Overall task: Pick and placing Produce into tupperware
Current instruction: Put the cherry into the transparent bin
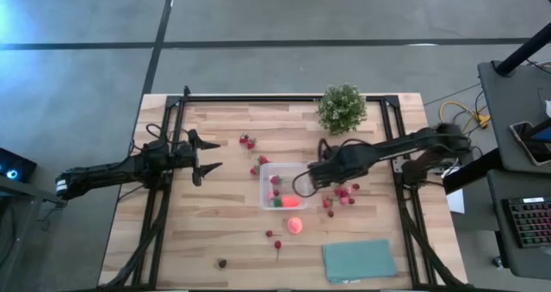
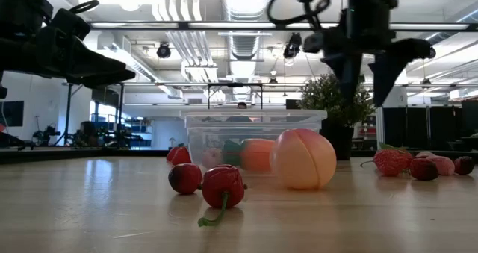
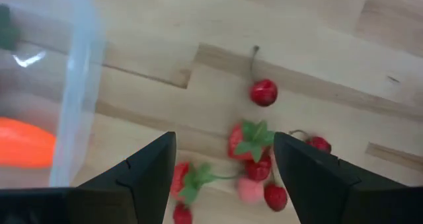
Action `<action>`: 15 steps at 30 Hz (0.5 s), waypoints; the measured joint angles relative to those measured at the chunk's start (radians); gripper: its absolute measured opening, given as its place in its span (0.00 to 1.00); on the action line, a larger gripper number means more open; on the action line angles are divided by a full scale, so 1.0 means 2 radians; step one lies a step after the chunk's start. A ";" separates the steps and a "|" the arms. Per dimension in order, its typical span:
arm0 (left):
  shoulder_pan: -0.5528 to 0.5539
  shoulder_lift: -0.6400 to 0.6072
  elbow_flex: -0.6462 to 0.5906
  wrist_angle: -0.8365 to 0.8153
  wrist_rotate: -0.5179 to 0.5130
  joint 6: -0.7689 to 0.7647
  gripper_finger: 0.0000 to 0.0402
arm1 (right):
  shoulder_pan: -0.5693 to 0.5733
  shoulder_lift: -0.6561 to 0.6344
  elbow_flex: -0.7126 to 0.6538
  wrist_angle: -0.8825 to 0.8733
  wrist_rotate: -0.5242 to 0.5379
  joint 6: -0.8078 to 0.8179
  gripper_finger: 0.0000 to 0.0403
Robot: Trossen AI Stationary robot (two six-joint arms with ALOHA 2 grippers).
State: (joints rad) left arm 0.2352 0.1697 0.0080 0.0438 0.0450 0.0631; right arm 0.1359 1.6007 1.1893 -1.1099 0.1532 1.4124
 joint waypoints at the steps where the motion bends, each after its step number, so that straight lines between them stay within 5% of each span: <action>1: 0.000 0.000 0.000 0.000 0.000 0.000 0.70 | -0.003 -0.019 -0.024 0.018 0.000 0.003 0.61; 7: 0.000 0.000 0.000 0.000 0.000 0.000 0.70 | -0.008 -0.099 -0.141 0.130 -0.011 0.061 0.61; 15: 0.000 0.000 0.000 0.000 0.000 0.000 0.70 | -0.008 -0.088 -0.195 0.161 -0.008 0.104 0.61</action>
State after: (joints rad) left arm 0.2356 0.1692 0.0082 0.0440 0.0452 0.0631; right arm 0.1192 1.4251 0.7992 -0.7884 0.1364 1.6196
